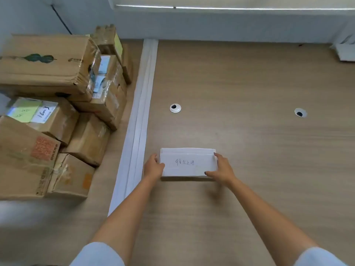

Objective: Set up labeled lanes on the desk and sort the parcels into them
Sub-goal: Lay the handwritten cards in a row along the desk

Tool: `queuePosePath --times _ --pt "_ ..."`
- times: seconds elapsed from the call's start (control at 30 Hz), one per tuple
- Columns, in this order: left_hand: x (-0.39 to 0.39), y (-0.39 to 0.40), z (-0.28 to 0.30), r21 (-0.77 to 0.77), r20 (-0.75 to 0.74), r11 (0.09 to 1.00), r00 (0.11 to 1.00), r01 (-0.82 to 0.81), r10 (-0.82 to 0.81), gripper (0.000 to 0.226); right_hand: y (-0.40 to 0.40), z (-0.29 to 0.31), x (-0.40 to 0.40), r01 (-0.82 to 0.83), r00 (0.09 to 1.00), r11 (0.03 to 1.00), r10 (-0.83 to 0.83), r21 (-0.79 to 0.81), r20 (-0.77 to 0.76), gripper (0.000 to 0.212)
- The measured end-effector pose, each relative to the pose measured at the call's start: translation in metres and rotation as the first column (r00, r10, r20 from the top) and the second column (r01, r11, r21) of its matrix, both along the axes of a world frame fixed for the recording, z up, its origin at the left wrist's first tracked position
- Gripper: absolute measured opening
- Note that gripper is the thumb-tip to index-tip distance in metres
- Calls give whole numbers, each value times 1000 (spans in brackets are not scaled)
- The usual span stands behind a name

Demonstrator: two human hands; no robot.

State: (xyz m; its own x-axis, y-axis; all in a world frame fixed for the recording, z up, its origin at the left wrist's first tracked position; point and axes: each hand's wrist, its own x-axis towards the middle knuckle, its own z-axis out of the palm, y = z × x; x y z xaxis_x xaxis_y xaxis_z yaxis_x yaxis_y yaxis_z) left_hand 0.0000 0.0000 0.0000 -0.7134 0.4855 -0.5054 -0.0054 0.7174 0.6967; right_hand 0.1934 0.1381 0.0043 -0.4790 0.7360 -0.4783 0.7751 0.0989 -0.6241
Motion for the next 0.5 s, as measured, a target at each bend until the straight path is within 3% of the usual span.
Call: queuePosePath --times 0.1,0.5 --pt "7 2 -1 10 9 998 998 59 -59 45 -6 -2 -3 50 999 999 -50 -19 -21 87" --pt "5 30 -2 66 127 979 975 -191 182 59 13 1 -5 329 903 925 -367 -189 -224 75"
